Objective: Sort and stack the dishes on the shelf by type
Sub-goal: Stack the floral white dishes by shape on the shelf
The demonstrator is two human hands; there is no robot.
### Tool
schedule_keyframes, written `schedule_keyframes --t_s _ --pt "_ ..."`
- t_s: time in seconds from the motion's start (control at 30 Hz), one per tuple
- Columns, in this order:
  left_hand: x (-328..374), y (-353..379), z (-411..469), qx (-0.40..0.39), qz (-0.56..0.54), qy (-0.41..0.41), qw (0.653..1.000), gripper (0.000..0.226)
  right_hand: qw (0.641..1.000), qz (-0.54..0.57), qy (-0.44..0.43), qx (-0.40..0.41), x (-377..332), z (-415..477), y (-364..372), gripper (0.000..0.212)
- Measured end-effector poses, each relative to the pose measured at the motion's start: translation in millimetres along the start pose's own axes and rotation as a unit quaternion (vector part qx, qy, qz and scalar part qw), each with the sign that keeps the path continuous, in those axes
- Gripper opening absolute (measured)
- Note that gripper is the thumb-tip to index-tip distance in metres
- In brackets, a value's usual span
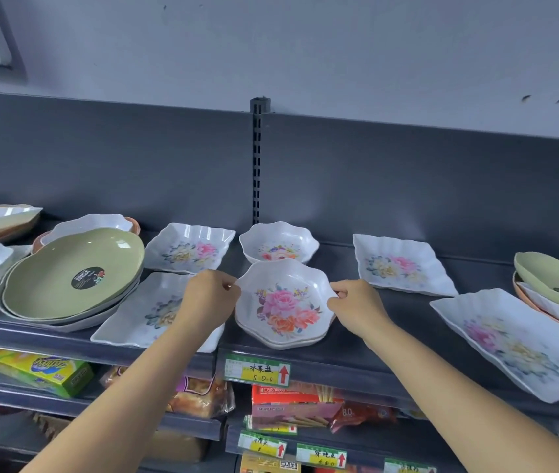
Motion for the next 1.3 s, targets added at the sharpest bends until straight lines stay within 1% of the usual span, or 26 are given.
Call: schedule_keyframes --t_s 0.03,0.1,0.2,0.3,0.43,0.5,0.53,0.6,0.67,0.73,0.77,0.8,1.0,1.2,1.3 --pt "-2.2 1.8 1.0 -0.008 0.009 0.003 1.0 0.025 1.0 0.007 0.007 -0.008 2.2 0.4 1.6 0.014" --pt "-4.7 4.0 0.2 -0.022 -0.003 0.0 1.0 0.024 0.999 0.038 0.026 -0.024 8.2 3.3 4.8 0.019" --pt "-5.6 5.3 -5.5 -0.048 -0.018 -0.025 0.998 0.035 0.995 0.073 0.061 -0.035 14.9 5.9 5.5 0.023" --pt "-3.0 6.9 -9.6 -0.082 -0.002 -0.024 0.996 0.026 0.991 0.098 0.068 -0.054 17.7 7.1 4.4 0.028" --pt "1.4 5.7 -8.4 -0.075 0.019 -0.009 0.997 0.018 0.99 0.101 0.072 -0.069 19.3 4.2 3.3 0.028" --pt "1.7 5.5 -6.8 -0.079 0.012 -0.003 0.997 0.019 0.988 0.107 0.079 -0.077 19.0 3.6 1.7 0.022" --pt "0.4 5.0 -5.2 -0.082 0.011 0.0 0.997 0.019 0.988 0.108 0.081 -0.073 16.7 2.2 -0.9 0.018" --pt "-4.4 0.9 -0.8 -0.077 0.015 0.007 0.997 0.017 0.989 0.113 0.079 -0.055 10.3 3.2 -7.5 0.018" --pt "-7.6 -7.5 6.3 -0.051 0.021 0.021 0.998 0.021 0.988 0.13 0.082 -0.033 1.8 3.9 -16.0 0.026" --pt "-9.3 -16.8 17.0 -0.026 0.026 0.039 0.999 0.034 0.988 0.135 0.074 -0.015 -4.6 10.5 -24.2 0.042" --pt "-11.0 -20.0 23.3 -0.018 0.023 0.04 0.999 0.04 0.989 0.131 0.072 -0.015 -6.0 15.0 -26.4 0.047" --pt "-14.9 -22.0 31.0 -0.014 0.014 0.035 0.999 0.043 0.989 0.132 0.07 -0.015 -8.2 20.0 -28.0 0.049" --pt "-35.2 -10.5 71.7 -0.012 -0.079 -0.007 0.997 0.036 0.988 0.135 0.075 -0.023 -16.9 47.5 -24.9 0.049" --pt "-46.2 14.6 104.8 -0.021 -0.105 -0.11 0.988 0.027 0.986 0.141 0.07 -0.058 -26.6 92.5 -9.1 0.051" --pt "-49.0 26.5 118.5 -0.026 -0.158 -0.142 0.977 0.022 0.981 0.164 0.074 -0.075 -27.1 115.5 -1.0 0.046"
Point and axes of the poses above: each hand's wrist, its own z-axis towards the middle knuckle, its own y-axis out of the palm, x = y × z, the point moved 5 cm from there along z, towards the middle knuckle, and after that the axes turned 11 degrees about y, right-handed, at the moved point
